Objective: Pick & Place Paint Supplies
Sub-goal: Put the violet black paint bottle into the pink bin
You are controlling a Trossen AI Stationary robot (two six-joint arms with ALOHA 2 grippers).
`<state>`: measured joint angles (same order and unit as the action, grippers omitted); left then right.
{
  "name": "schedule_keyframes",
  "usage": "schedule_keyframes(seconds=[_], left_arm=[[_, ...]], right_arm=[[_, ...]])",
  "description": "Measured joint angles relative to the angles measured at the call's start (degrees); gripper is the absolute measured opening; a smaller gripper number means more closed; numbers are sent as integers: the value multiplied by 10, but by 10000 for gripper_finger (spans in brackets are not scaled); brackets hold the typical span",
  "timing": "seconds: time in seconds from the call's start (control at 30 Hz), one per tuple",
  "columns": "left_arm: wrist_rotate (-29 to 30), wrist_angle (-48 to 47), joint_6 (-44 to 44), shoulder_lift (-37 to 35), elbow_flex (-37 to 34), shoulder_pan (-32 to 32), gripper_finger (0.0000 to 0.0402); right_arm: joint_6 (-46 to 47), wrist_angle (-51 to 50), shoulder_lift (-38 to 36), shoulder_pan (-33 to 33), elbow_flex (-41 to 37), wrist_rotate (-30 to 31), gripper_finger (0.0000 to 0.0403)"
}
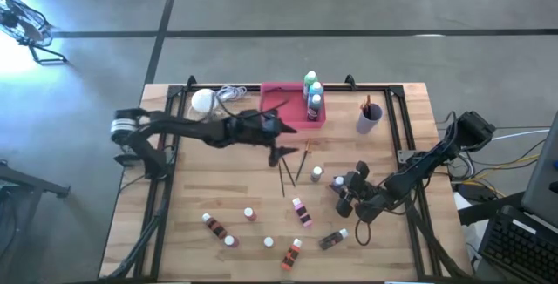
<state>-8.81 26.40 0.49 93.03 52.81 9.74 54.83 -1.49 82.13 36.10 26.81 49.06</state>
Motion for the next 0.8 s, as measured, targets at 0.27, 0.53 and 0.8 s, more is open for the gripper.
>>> schedule_keyframes(seconds=[0.27,0.53,0.8], left_arm=[[-82,-5,29,106,117,-28,312],[-147,-5,26,178,184,-46,312],[-158,-6,26,246,247,-72,312]], right_arm=[[0,-1,0,0,0,0,142],[0,0,-3,0,0,0,144],[-11,4,-6,0,0,0,138]])
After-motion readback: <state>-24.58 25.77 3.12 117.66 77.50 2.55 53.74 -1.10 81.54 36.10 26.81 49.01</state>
